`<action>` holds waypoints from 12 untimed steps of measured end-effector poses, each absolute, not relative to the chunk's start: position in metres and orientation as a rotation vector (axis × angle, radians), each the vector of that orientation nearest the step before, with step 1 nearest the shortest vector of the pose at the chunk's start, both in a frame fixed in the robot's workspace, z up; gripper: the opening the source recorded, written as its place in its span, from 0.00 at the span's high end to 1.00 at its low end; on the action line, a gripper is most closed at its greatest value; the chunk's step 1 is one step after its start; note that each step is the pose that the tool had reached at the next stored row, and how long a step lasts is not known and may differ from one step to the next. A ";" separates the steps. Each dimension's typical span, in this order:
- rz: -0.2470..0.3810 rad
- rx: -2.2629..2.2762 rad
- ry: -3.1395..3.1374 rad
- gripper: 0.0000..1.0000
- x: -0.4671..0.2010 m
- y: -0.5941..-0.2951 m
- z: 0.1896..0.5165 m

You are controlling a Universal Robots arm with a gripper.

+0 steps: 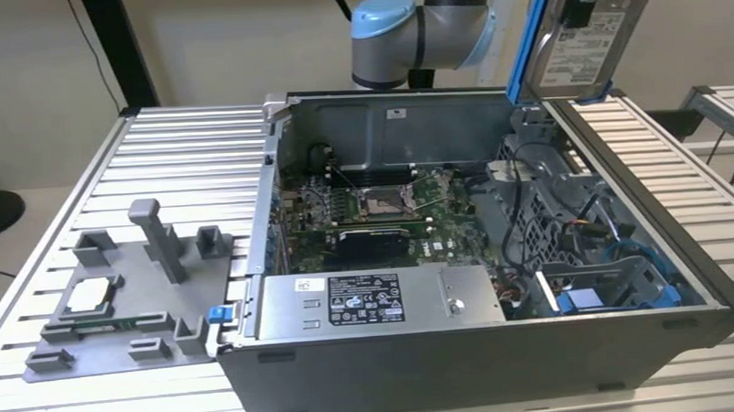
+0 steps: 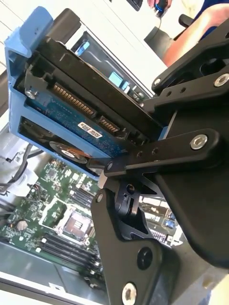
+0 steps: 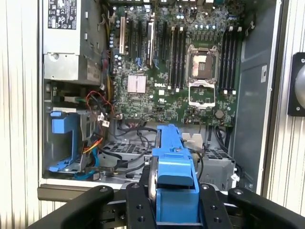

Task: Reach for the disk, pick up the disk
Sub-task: 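Pick up the disk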

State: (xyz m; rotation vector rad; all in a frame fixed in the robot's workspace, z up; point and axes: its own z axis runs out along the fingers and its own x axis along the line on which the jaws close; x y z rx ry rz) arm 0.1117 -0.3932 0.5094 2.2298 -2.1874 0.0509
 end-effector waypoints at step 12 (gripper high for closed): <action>0.050 2.182 -2.234 1.00 0.112 -0.418 0.509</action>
